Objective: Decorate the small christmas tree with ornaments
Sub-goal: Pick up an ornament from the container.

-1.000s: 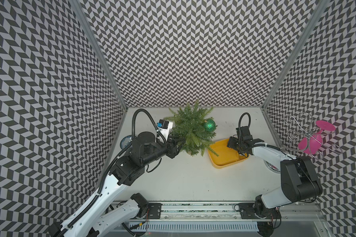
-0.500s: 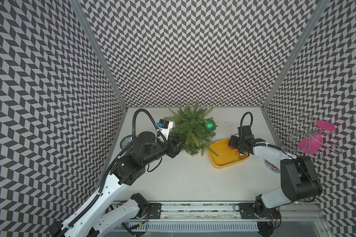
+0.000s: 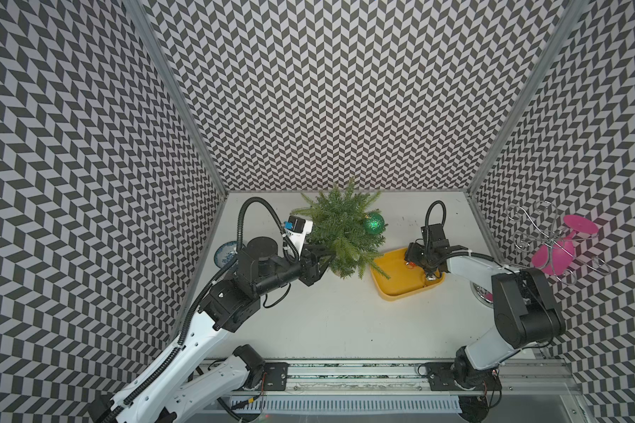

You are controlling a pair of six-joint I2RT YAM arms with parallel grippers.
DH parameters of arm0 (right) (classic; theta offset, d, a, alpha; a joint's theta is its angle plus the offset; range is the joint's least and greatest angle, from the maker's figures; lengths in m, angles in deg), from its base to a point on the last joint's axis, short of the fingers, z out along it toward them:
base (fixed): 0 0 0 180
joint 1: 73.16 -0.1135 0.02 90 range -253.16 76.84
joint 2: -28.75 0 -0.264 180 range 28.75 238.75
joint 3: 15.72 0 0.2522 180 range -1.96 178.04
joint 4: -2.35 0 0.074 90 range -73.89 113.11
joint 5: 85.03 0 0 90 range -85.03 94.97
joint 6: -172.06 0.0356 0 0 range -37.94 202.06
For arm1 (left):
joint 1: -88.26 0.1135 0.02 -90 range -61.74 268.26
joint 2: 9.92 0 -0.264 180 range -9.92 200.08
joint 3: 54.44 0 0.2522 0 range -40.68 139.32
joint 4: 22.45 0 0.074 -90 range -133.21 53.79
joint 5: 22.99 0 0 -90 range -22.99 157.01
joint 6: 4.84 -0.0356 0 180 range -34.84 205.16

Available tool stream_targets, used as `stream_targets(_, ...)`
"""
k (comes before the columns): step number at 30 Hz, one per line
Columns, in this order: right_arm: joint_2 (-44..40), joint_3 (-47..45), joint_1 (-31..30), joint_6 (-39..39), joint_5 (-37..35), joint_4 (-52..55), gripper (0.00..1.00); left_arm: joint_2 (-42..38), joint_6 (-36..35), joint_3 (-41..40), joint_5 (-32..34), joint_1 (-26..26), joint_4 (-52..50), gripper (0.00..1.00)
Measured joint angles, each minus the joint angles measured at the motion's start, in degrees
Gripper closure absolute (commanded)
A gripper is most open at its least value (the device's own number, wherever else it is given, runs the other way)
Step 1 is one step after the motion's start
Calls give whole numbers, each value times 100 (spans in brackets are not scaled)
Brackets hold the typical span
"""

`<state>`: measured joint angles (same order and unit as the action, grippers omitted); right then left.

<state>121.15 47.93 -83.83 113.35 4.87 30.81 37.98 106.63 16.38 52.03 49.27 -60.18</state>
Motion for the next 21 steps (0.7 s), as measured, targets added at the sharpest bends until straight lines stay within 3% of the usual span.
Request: stream_targets(21, -195, -2, 11, -17, 278, 22, 42, -2, 0, 0, 13, 0, 42, 52)
